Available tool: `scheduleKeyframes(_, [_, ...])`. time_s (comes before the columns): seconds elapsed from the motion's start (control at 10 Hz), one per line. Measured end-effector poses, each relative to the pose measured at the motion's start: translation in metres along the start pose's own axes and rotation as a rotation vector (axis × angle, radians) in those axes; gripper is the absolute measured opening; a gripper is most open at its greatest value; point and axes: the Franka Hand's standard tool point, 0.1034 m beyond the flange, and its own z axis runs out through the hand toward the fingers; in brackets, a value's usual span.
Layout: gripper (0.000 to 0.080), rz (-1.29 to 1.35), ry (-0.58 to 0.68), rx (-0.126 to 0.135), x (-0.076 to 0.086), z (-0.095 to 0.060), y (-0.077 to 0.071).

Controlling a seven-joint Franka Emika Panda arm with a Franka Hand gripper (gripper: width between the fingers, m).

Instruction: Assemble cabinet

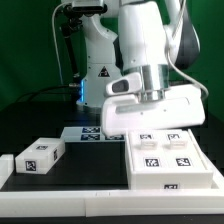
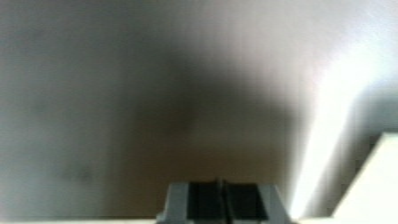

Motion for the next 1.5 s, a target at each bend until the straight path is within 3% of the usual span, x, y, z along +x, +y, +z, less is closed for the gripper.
scheduleKeyframes(0.3, [0.0004,-0.015,0.014,-0.005,0.014,-0.029,0.004])
scheduleKeyframes(0.8, [0.0004,-0.022,-0.007,0.007,0.044,-0.064,0.004])
scheduleKeyframes(1.3, [0.0004,-0.032,-0.015,0.006,0.037,-0.061,0.005])
scheduleKeyframes(1.5, [0.0004,-0.039,-0.02,0.01,0.043,-0.075,0.001])
